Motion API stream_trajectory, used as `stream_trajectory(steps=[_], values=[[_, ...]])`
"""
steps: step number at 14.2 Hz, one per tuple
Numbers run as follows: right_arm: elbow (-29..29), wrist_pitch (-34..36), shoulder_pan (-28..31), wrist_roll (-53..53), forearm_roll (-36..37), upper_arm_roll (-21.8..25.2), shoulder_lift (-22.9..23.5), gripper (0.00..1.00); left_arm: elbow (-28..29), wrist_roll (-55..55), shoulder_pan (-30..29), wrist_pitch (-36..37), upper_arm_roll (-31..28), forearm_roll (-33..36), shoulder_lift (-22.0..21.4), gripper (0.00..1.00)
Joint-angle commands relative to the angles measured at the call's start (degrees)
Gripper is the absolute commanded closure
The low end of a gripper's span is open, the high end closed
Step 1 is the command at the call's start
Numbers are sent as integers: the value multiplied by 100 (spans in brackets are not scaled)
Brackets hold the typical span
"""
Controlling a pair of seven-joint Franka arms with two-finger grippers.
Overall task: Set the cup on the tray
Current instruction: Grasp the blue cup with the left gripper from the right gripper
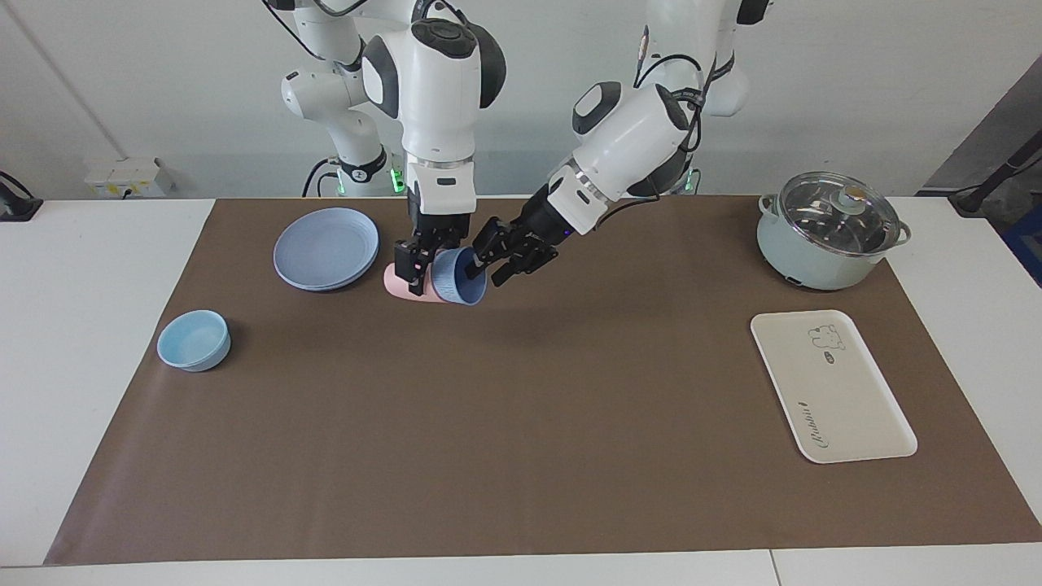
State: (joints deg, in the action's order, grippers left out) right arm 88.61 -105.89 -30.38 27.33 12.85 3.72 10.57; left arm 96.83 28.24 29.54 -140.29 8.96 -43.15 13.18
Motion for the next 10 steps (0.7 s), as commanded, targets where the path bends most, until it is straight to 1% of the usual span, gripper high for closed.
stream_trajectory(steps=[1, 2, 4, 6, 10], values=[[-133, -37, -3, -123, 157, -3, 76, 100, 100, 15, 183, -139, -87, -53, -35, 68], [-133, -37, 6, -123, 157, -3, 76, 100, 100, 24, 262, -139, -96, -53, -44, 80], [-133, -72, 6, -123, 148, -3, 76, 100, 91, 32, 263, -139, -105, -35, -44, 83], [-133, -81, 6, -123, 148, -3, 85, 100, 56, 15, 245, -130, -105, -27, -26, 100], [-124, -81, 6, -123, 139, -3, 85, 100, -58, -38, 157, -104, -122, 0, -9, 100]])
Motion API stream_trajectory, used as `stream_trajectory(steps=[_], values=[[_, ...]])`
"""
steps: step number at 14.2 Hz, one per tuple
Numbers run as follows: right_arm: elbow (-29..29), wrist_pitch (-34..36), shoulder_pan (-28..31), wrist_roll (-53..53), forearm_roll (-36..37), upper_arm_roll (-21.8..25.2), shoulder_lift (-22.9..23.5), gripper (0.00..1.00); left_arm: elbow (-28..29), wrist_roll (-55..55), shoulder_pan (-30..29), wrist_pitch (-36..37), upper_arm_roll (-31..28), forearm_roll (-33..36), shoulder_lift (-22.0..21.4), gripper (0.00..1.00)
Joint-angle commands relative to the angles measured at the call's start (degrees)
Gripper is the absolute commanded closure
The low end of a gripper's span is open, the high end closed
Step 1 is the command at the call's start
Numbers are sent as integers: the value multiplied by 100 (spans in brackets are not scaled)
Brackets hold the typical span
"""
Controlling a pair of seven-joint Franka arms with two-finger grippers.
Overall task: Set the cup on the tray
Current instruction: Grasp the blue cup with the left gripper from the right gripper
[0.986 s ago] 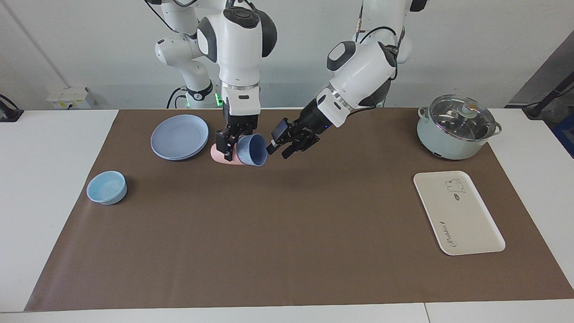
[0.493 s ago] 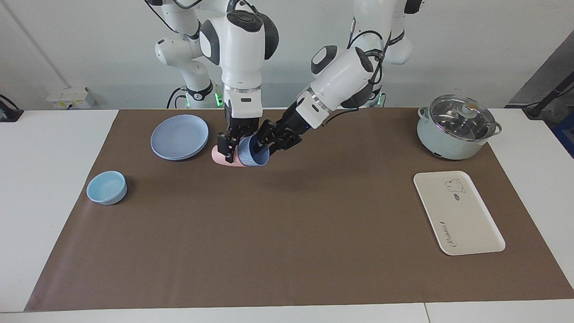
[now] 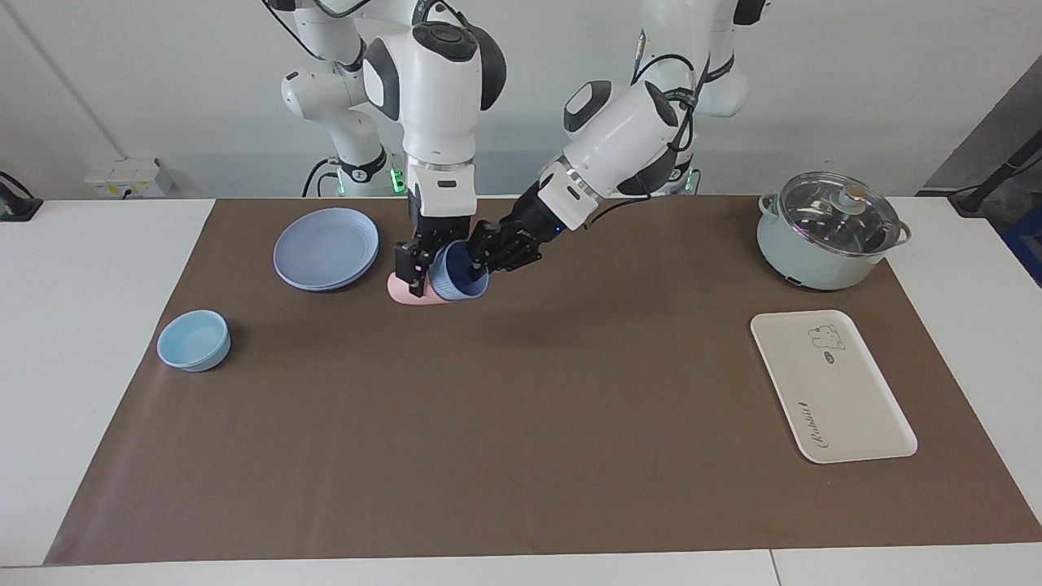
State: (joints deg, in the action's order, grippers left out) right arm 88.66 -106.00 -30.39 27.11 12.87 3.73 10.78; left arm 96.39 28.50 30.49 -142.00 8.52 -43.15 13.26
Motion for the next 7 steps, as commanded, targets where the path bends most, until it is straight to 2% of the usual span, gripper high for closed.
stream_trajectory(steps=[1, 3, 7], values=[[-130, -70, 7, -101, 137, -4, 65, 100, -58, -64, 27, 102, -87, 35, -8, 100], [-130, -78, 7, -101, 137, -4, 65, 100, -295, -37, -130, 268, -87, 53, 36, 100], [-130, -122, 16, -101, 128, -4, 65, 100, -1120, 7, -675, 1392, -87, 35, 361, 100]])
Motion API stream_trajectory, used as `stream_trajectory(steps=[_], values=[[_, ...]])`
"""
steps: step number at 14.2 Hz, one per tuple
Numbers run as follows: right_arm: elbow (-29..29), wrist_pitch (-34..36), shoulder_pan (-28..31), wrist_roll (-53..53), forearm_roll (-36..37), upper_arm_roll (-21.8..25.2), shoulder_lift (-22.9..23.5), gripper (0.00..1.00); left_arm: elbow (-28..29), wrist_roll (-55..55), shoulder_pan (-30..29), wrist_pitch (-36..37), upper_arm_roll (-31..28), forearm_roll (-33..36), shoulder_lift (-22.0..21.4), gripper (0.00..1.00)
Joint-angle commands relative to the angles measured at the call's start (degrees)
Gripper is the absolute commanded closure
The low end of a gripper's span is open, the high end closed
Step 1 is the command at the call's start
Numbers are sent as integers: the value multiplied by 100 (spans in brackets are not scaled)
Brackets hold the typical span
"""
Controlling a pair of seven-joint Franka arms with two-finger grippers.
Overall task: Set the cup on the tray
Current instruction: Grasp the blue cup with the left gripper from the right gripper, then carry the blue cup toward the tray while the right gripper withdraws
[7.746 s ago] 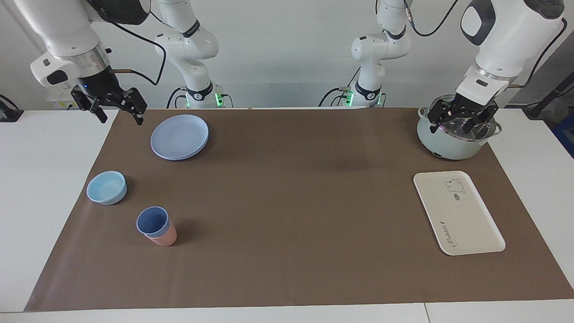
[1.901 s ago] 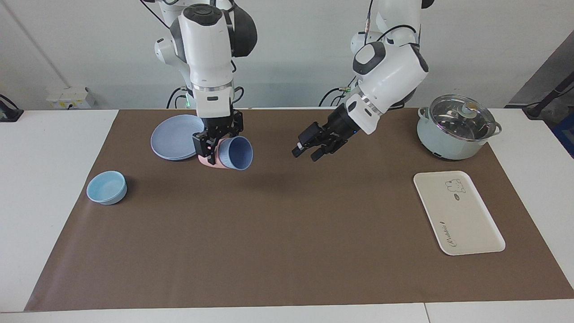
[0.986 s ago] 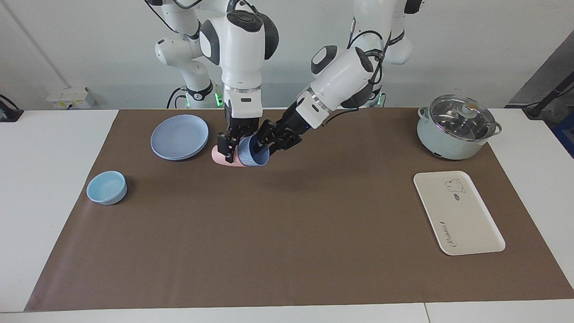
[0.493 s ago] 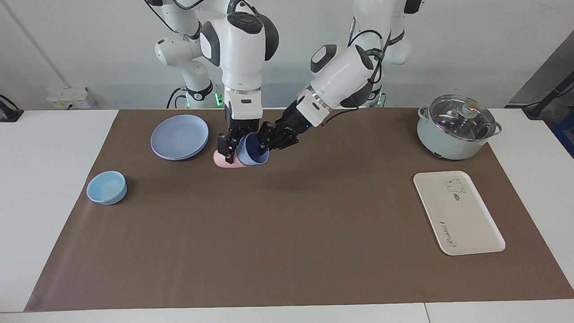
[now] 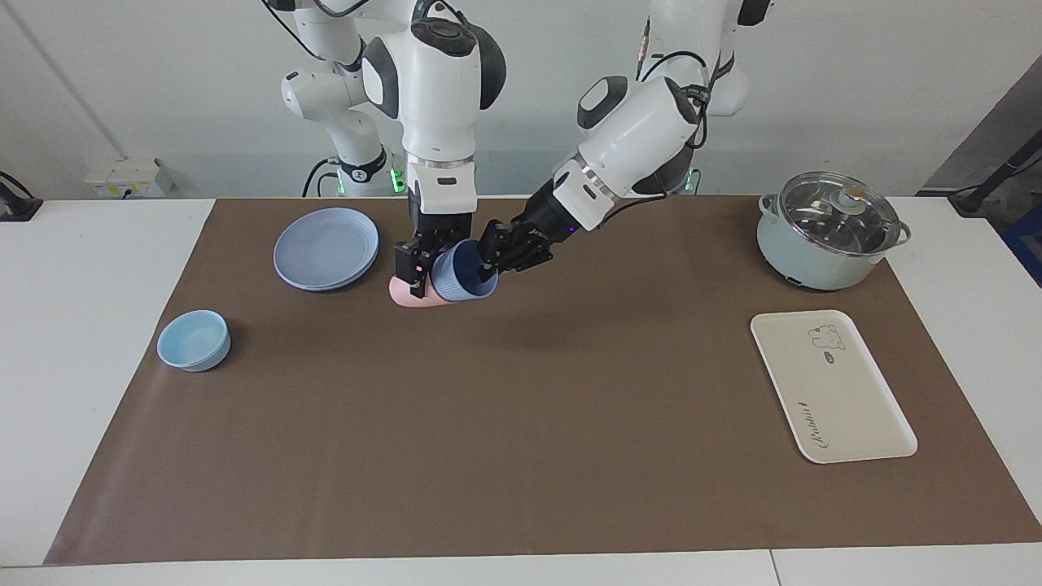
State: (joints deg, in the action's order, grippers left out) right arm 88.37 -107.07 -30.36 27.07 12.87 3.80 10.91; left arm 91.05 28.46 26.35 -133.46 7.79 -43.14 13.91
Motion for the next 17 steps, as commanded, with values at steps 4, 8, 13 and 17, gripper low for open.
stream_trajectory(steps=[4, 8, 13, 17], values=[[-100, -76, 91, -106, 84, -11, 52, 100, -913, -42, -990, 1295, -23, 104, 393, 100], [-100, -322, 573, -88, -196, 7, 25, 100, -992, -393, -1878, 1894, -23, 963, 402, 100], [127, -1638, 1689, 841, -1995, 7, 61, 100, -659, -2113, -2967, 1789, -32, 2194, 332, 100], [698, -2659, 2455, 2324, -4164, 7, 104, 100, 356, -4055, -3916, 495, -23, 2389, 34, 100]])
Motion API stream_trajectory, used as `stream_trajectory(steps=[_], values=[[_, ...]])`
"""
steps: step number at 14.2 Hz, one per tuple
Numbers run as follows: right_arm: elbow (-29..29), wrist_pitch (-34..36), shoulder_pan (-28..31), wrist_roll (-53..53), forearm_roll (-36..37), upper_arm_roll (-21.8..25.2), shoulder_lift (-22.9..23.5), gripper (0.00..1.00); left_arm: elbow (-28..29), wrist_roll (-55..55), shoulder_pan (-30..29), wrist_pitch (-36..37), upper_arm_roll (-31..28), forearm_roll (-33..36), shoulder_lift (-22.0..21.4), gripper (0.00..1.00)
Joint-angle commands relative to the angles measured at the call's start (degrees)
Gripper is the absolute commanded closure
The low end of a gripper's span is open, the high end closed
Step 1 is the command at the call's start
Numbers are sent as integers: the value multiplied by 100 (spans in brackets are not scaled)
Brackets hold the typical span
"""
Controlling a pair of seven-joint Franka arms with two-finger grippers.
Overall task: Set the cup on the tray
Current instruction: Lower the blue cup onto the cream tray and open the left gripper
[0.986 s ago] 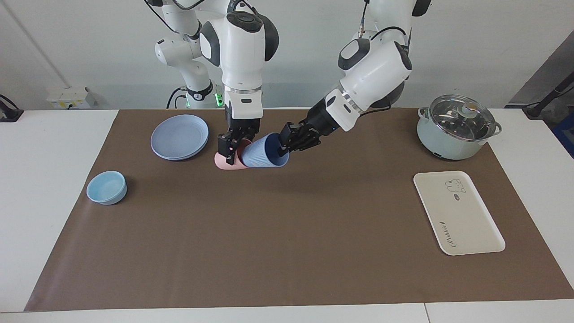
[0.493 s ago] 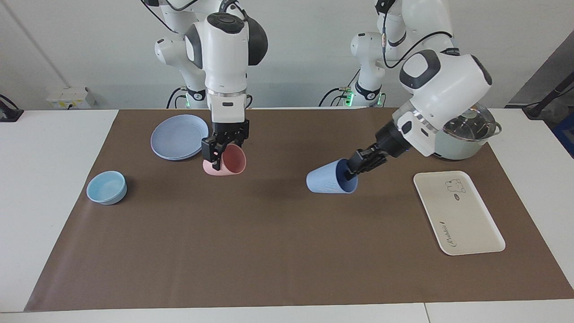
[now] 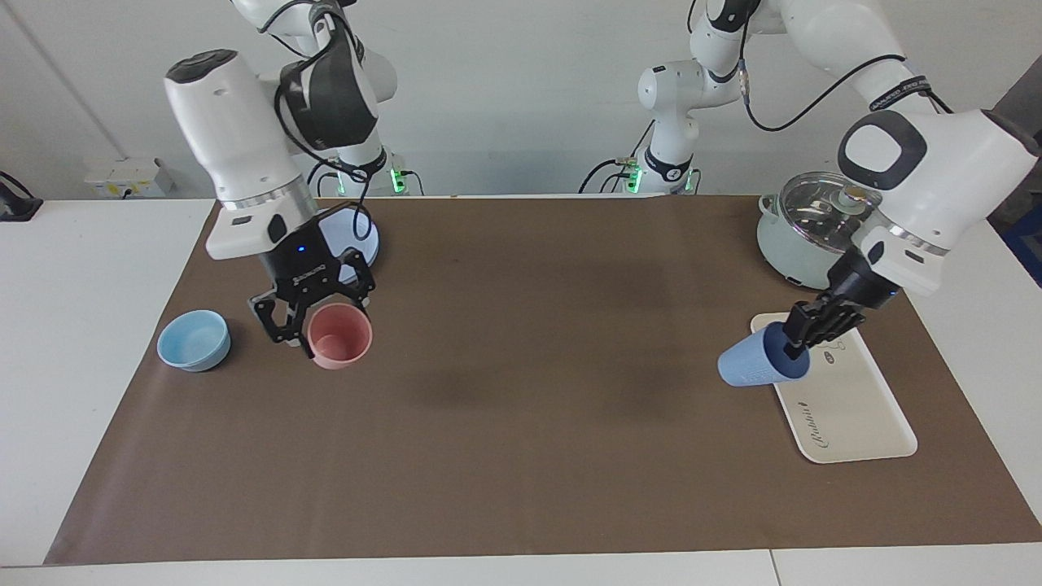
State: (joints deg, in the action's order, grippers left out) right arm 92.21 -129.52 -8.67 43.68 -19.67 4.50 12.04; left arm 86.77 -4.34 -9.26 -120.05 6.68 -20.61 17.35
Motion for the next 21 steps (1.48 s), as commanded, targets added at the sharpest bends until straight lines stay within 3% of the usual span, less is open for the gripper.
stream_trajectory(steps=[1, 4, 8, 11, 16, 17, 21], values=[[420, -625, 443, 1243, -1586, -64, 78, 100, 1233, -1179, -549, -1532, 88, 128, -424, 100], [710, -1013, 796, 3027, -3495, -55, 394, 100, 1983, -1806, -945, -2373, 96, 93, -583, 100], [1157, -1190, 1059, 4664, -4630, -55, 607, 100, 2081, -2185, -1192, -2672, 96, 66, -312, 100], [1474, -1172, 1227, 5790, -5686, -64, 694, 100, 2230, -2256, -1193, -3294, 105, 58, 5, 100], [1712, -1120, 1288, 6853, -6532, -63, 949, 100, 2213, -2220, -1184, -3270, 105, 57, 58, 100], [1713, -1059, 1410, 7186, -6602, -64, 1028, 100, 2187, -2220, -1184, -3261, 105, 40, 58, 72], [1836, -1006, 1447, 7700, -6708, -55, 1046, 100, 2073, -2255, -1175, -3016, 97, 22, 67, 24]])
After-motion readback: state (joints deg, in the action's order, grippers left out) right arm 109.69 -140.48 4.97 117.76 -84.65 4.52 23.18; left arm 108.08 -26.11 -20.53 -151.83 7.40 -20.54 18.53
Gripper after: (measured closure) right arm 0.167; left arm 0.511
